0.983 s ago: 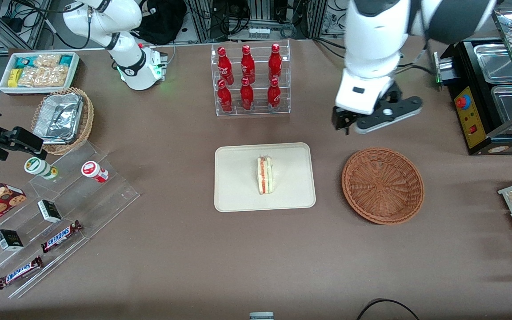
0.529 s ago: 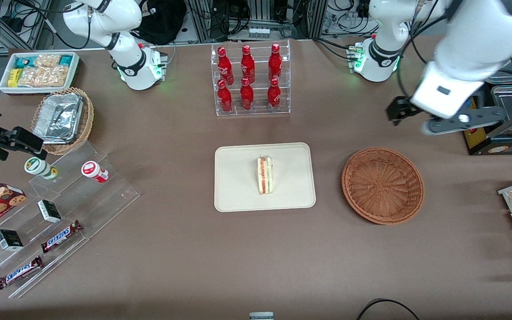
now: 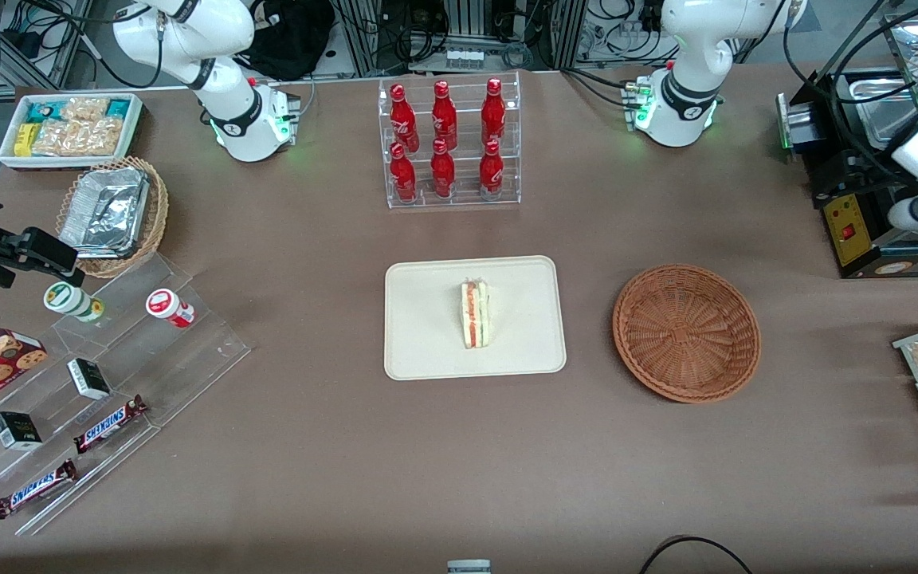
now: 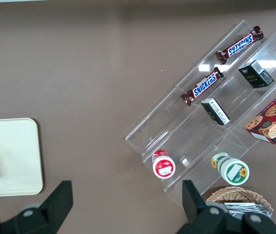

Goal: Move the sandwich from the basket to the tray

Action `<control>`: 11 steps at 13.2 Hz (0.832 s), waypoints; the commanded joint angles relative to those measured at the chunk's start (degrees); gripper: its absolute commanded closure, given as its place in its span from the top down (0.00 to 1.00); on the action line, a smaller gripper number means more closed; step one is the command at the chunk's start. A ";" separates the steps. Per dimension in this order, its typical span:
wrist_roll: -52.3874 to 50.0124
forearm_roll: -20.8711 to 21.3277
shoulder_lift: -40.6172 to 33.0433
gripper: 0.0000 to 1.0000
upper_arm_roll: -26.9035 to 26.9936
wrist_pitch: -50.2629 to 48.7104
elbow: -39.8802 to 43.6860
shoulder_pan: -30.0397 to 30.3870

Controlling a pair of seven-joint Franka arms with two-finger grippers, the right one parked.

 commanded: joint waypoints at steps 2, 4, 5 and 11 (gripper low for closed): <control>1.08 -0.07 -5.84 1.00 0.31 0.45 -5.08 -0.28; 0.38 0.72 -10.15 1.00 0.22 3.33 -10.88 -0.19; 0.12 0.37 -9.91 1.00 0.13 3.43 -10.73 -0.19; 0.20 -2.77 -5.08 1.00 -0.05 3.87 -4.41 -0.11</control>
